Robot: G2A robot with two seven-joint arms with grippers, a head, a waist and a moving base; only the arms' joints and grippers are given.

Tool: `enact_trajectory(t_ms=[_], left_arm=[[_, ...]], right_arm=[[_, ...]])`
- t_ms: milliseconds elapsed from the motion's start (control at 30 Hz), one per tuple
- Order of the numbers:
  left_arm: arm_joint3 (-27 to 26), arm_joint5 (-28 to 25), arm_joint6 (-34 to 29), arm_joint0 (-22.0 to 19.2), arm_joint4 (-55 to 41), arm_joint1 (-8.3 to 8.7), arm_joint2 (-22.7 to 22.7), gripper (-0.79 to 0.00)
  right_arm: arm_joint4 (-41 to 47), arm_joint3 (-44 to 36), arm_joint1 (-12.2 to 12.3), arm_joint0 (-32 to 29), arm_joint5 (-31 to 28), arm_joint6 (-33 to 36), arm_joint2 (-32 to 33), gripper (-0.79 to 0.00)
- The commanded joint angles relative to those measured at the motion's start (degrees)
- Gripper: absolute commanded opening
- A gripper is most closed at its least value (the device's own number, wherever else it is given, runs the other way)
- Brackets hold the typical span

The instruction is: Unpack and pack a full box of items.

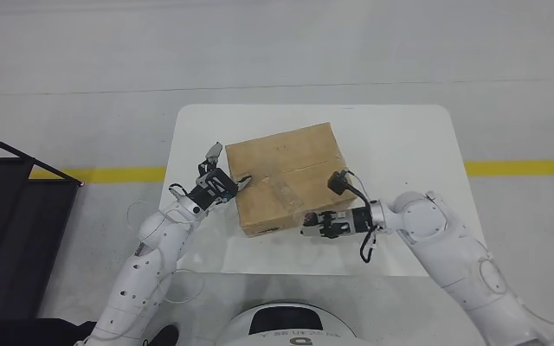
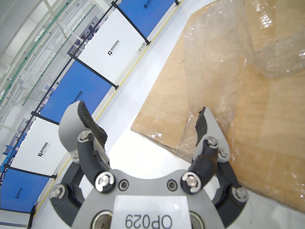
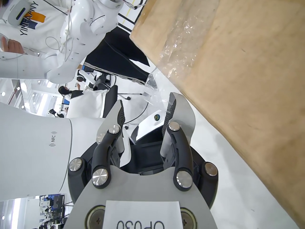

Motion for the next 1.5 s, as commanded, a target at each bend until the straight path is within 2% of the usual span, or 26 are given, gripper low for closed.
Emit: enact_trajectory(t_ms=[0, 133, 300, 400, 633, 733, 867, 900, 933, 967, 1167, 1300, 1467], left_arm=[[0.0, 0.0, 0.0, 0.0, 0.0, 0.0, 0.0, 0.0], [0.0, 0.0, 0.0, 0.0, 0.0, 0.0, 0.0, 0.0], [0.0, 0.0, 0.0, 0.0, 0.0, 0.0, 0.0, 0.0], [0.0, 0.0, 0.0, 0.0, 0.0, 0.0, 0.0, 0.0], [0.0, 0.0, 0.0, 0.0, 0.0, 0.0, 0.0, 0.0], [0.0, 0.0, 0.0, 0.0, 0.0, 0.0, 0.0, 0.0], [0.0, 0.0, 0.0, 0.0, 0.0, 0.0, 0.0, 0.0], [0.0, 0.0, 0.0, 0.0, 0.0, 0.0, 0.0, 0.0], [0.0, 0.0, 0.0, 0.0, 0.0, 0.0, 0.0, 0.0], [0.0, 0.0, 0.0, 0.0, 0.0, 0.0, 0.0, 0.0], [0.0, 0.0, 0.0, 0.0, 0.0, 0.0, 0.0, 0.0], [0.0, 0.0, 0.0, 0.0, 0.0, 0.0, 0.0, 0.0], [0.0, 0.0, 0.0, 0.0, 0.0, 0.0, 0.0, 0.0]], right_arm=[[0.7, -0.1, 0.1, -0.3, -1.2, 0.2, 0.2, -0.471], [1.1, -0.3, 0.4, -0.6, -1.3, 0.0, 0.7, -0.474], [1.6, -0.3, 0.4, -0.2, 2.3, -1.0, 0.6, -0.434], [3.0, 0.0, 0.3, 0.3, 4.6, -1.6, 0.4, -0.437], [4.2, 0.2, 0.4, 0.3, 4.3, -2.5, 1.3, -0.449], [3.6, -0.4, 0.5, 0.2, 5.1, -2.9, 1.5, -0.477], [1.8, -0.6, 0.5, 0.5, 8.2, -5.1, 1.4, -0.573], [1.2, -0.9, 0.5, 0.4, 9.0, -6.2, 1.4, -0.628], [0.8, -1.2, 0.4, 0.2, 9.2, -7.0, 1.4, -0.754], [0.5, -1.3, 0.4, 0.1, 9.4, -7.6, 1.5, -0.785], [-4.9, -4.0, 0.9, -2.1, 14.0, -13.9, 4.4, -0.785], [-6.8, -7.2, 1.6, -5.8, 15.1, -18.1, 9.1, -0.785], [-11.1, -12.9, 2.4, -9.8, 21.0, -22.3, 14.8, -0.785]])
